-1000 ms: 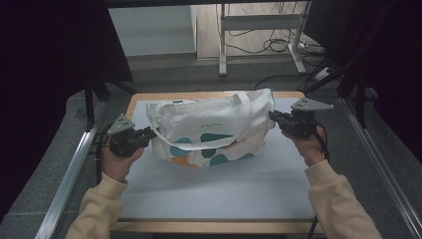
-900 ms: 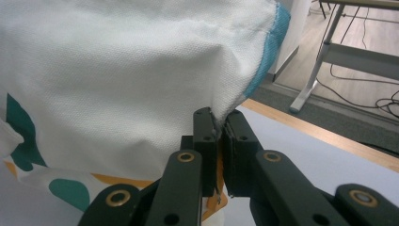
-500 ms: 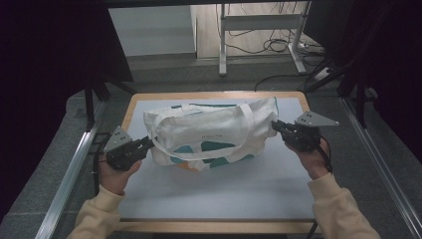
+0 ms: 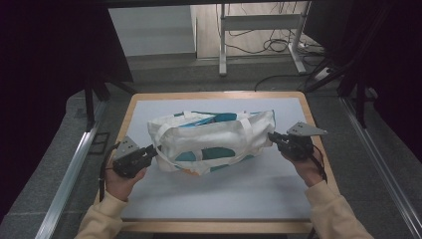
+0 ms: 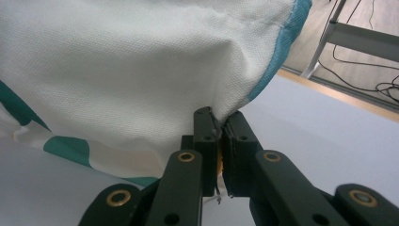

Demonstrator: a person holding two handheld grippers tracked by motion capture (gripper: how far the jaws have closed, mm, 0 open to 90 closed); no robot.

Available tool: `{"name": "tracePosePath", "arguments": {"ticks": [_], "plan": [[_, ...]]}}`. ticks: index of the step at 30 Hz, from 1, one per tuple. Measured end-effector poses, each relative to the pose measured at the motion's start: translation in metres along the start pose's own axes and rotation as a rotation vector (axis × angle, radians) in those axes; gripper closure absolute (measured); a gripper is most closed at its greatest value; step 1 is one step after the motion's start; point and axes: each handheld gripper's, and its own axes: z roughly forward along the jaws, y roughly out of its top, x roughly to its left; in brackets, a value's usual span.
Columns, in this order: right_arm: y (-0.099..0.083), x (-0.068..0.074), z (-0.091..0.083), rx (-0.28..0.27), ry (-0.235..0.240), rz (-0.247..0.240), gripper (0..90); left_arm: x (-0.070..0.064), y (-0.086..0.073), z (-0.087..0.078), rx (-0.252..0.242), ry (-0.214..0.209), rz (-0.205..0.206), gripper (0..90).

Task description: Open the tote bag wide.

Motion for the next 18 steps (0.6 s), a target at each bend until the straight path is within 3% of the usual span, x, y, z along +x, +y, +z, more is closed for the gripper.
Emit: {"name": "tracePosePath", "arguments": {"ticks": [18], "plan": [[-0.015, 0.002, 0.012, 0.024, 0.003, 0.025, 83.8, -0.005, -0.019, 0.009, 0.062, 0.026, 0.023, 81.5]]}}
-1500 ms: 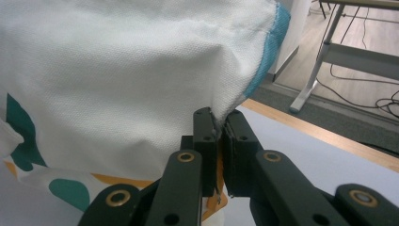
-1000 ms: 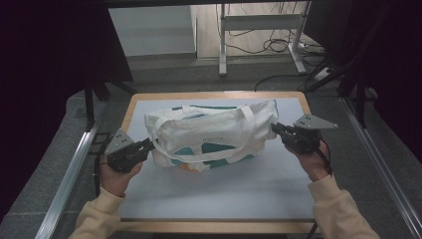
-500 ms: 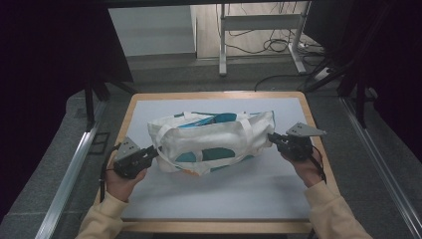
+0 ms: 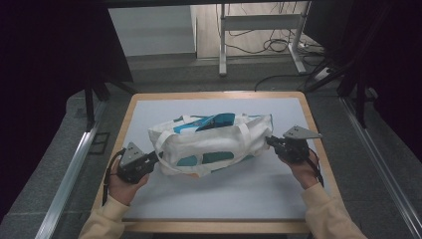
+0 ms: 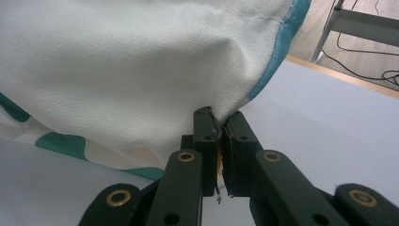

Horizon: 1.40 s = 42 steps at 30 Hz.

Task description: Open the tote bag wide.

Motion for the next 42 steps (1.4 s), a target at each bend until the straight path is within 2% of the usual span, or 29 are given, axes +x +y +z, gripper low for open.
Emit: {"name": "tracePosePath", "arguments": {"ticks": [4, 8, 13, 24, 33, 42], "plan": [[-0.004, 0.000, 0.003, 0.008, 0.005, 0.007, 83.9, -0.001, -0.003, 0.002, 0.006, 0.005, 0.004, 81.7], [-0.008, 0.001, 0.006, 0.032, 0.001, 0.000, 83.8, -0.004, -0.009, 0.009, 0.044, 0.019, 0.032, 82.0], [-0.015, 0.001, 0.011, 0.055, 0.007, 0.008, 83.8, -0.004, -0.014, 0.016, 0.080, 0.013, 0.037, 82.2], [-0.030, 0.004, 0.017, 0.117, 0.018, 0.010, 83.9, -0.003, -0.022, 0.026, 0.125, 0.002, 0.030, 82.6], [-0.040, 0.006, 0.026, 0.175, 0.034, 0.010, 83.9, 0.003, -0.029, 0.041, 0.189, -0.002, 0.013, 83.3], [-0.043, 0.006, 0.030, 0.197, 0.038, 0.016, 83.9, 0.005, -0.031, 0.047, 0.202, -0.003, 0.008, 83.4]]}}
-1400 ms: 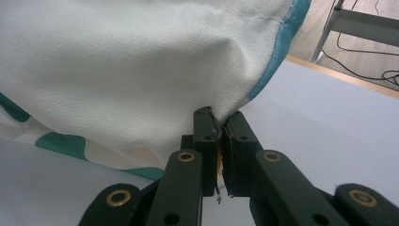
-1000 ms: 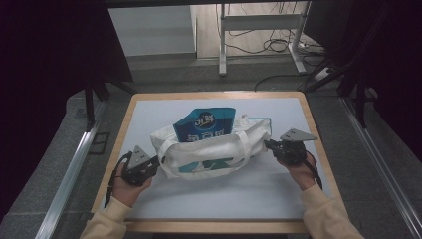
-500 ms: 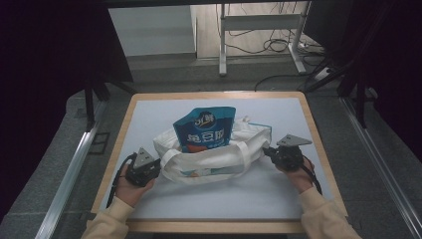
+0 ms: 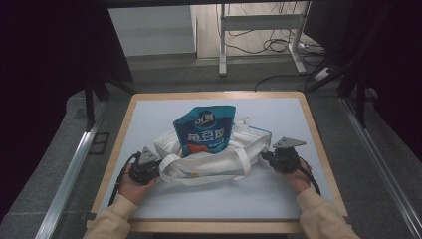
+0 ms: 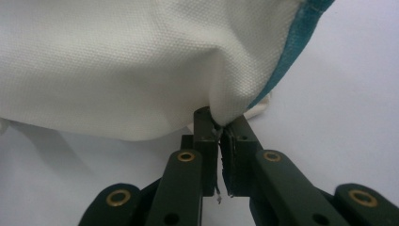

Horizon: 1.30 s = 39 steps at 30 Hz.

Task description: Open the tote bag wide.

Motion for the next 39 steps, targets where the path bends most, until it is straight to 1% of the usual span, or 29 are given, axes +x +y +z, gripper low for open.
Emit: {"name": "tracePosePath", "arguments": {"ticks": [4, 6, 7, 8, 9, 10, 11, 12, 13, 15, 16, 17, 18, 19, 20, 21, 22, 23, 26, 29, 32, 36, 39], "plan": [[0.000, 0.000, 0.000, -0.005, -0.002, 0.002, 82.8, 0.000, 0.000, -0.001, -0.008, -0.003, -0.005, 82.3], [0.000, -0.001, -0.002, 0.000, -0.012, 0.008, 70.4, 0.000, 0.000, -0.003, -0.008, -0.008, -0.004, 75.4], [0.000, -0.002, -0.003, 0.004, -0.012, 0.016, 70.4, 0.000, 0.000, -0.004, -0.001, -0.019, -0.004, 69.9], [0.000, -0.002, -0.003, 0.004, -0.012, 0.016, 63.3, -0.001, 0.000, -0.006, 0.007, -0.024, -0.002, 69.9], [0.000, -0.003, -0.005, 0.003, -0.003, 0.023, 57.8, -0.002, 0.000, -0.010, -0.005, -0.014, 0.003, 66.8], [0.000, -0.004, -0.008, -0.006, -0.008, 0.033, 53.2, -0.002, 0.000, -0.016, -0.014, -0.006, 0.006, 63.0], [0.000, -0.005, -0.012, -0.019, -0.020, 0.041, 49.5, -0.002, 0.001, -0.021, -0.024, -0.005, 0.000, 54.6], [0.001, -0.006, -0.021, -0.049, -0.034, 0.056, 44.9, -0.002, 0.001, -0.026, -0.037, -0.006, -0.013, 52.7], [0.001, -0.006, -0.021, -0.049, -0.034, 0.056, 44.9, -0.001, 0.002, -0.032, -0.057, -0.001, -0.025, 52.7], [0.001, -0.008, -0.031, -0.081, -0.049, 0.075, 42.7, 0.002, 0.004, -0.044, -0.098, 0.004, -0.050, 50.0], [0.002, -0.011, -0.043, -0.110, -0.058, 0.094, 42.7, 0.003, 0.005, -0.050, -0.119, 0.005, -0.065, 49.1], [0.003, -0.013, -0.049, -0.127, -0.067, 0.101, 44.6, 0.004, 0.007, -0.056, -0.136, 0.002, -0.078, 50.8], [0.004, -0.014, -0.056, -0.144, -0.083, 0.110, 49.4, 0.005, 0.008, -0.062, -0.147, -0.013, -0.087, 56.1], [0.004, -0.014, -0.056, -0.144, -0.083, 0.110, 49.4, 0.006, 0.011, -0.068, -0.156, -0.030, -0.086, 56.1], [0.006, -0.016, -0.061, -0.164, -0.086, 0.121, 53.2, 0.005, 0.014, -0.073, -0.167, -0.037, -0.078, 60.3], [0.008, -0.017, -0.067, -0.177, -0.075, 0.123, 56.5, 0.005, 0.017, -0.078, -0.177, -0.041, -0.074, 64.8], [0.013, -0.018, -0.074, -0.200, -0.066, 0.116, 61.8, 0.005, 0.021, -0.082, -0.188, -0.045, -0.072, 70.9], [0.013, -0.018, -0.074, -0.200, -0.066, 0.116, 61.8, 0.005, 0.025, -0.086, -0.197, -0.054, -0.071, 70.9], [0.024, -0.016, -0.080, -0.220, -0.040, 0.095, 69.0, 0.004, 0.038, -0.091, -0.208, -0.065, -0.060, 77.6], [0.037, -0.010, -0.080, -0.229, -0.009, 0.062, 78.1, 0.002, 0.054, -0.091, -0.213, -0.081, -0.045, 82.9], [0.053, -0.002, -0.077, -0.236, 0.019, 0.023, 83.5, 0.000, 0.068, -0.087, -0.217, -0.102, -0.038, 86.5], [0.074, 0.007, -0.070, -0.236, 0.045, -0.020, 84.9, 0.001, 0.083, -0.076, -0.211, -0.136, -0.054, 88.3], [0.086, 0.011, -0.059, -0.223, 0.054, -0.032, 84.9, 0.003, 0.087, -0.066, -0.201, -0.155, -0.076, 88.7]]}}
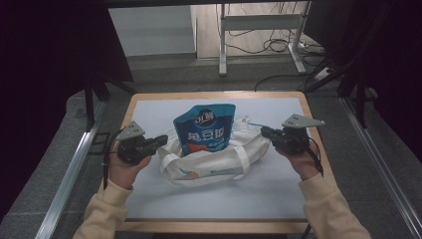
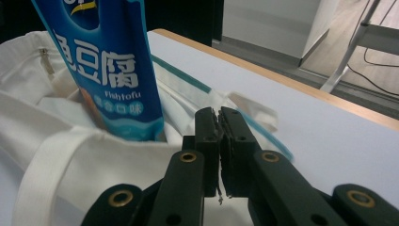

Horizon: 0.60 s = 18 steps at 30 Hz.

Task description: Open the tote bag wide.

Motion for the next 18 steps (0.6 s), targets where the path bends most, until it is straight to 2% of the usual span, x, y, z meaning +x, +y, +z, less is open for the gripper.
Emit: {"name": "tracePosePath", "arguments": {"ticks": [4, 8, 13, 18], "plan": [[0.001, 0.004, 0.020, 0.021, 0.032, 0.015, 84.9, 0.004, -0.007, 0.013, 0.039, -0.007, -0.023, 88.6], [-0.007, 0.009, 0.037, 0.054, 0.054, 0.021, 84.9, 0.005, -0.021, 0.023, 0.082, -0.017, -0.033, 88.7], [-0.021, 0.016, 0.045, 0.094, 0.071, 0.021, 85.0, 0.002, -0.034, 0.029, 0.121, -0.020, -0.023, 88.8], [-0.041, 0.019, 0.049, 0.140, 0.077, 0.012, 85.4, 0.001, -0.050, 0.037, 0.168, 0.003, -0.022, 88.9]]}}
